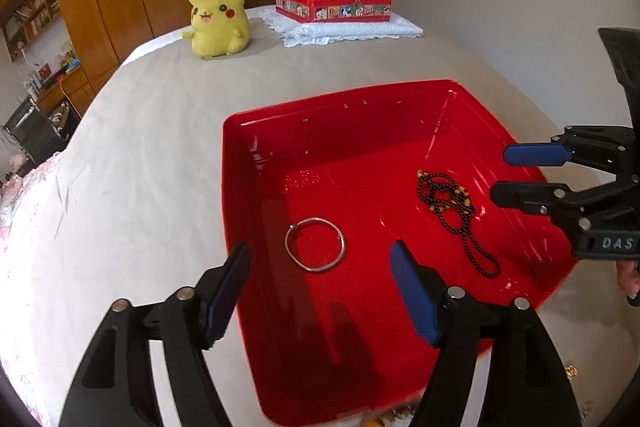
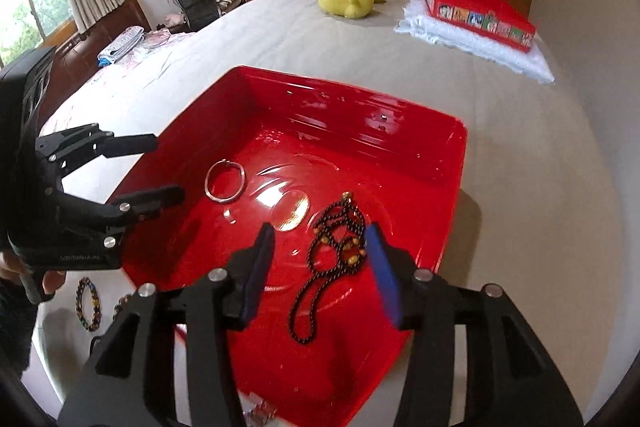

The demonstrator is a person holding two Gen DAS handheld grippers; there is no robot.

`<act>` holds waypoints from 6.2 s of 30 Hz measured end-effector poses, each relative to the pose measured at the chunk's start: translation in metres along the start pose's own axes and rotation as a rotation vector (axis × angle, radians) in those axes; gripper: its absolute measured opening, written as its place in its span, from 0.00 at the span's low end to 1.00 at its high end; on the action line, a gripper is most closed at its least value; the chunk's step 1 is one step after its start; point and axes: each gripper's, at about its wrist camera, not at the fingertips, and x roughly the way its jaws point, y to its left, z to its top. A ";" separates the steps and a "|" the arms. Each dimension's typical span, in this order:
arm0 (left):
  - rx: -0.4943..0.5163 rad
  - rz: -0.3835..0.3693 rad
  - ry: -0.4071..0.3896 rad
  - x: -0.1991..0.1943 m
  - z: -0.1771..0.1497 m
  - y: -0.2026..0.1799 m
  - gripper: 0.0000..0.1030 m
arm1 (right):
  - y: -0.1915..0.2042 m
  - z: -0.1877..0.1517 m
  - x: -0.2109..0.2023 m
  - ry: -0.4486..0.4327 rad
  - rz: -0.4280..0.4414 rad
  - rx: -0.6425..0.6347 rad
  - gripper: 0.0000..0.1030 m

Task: Organize jewelry
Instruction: 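Open the left tool over the red tray while the right tool releases the necklace inside, then grasp the black cord keychain with the left tool while the right tool grasps the silver chain, then carry the keychain with the left tool while the right tool carries the silver chain to the tray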

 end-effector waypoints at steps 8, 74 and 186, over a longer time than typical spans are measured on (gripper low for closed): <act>0.040 0.037 -0.082 -0.076 -0.046 -0.025 0.88 | 0.041 -0.069 -0.087 -0.100 0.064 -0.055 0.83; -0.148 -0.054 -0.011 -0.150 -0.248 -0.098 0.27 | 0.086 -0.287 -0.124 -0.008 0.103 0.059 0.08; -0.015 -0.041 0.013 0.002 -0.005 -0.019 0.28 | 0.004 0.000 0.002 0.000 0.128 0.016 0.07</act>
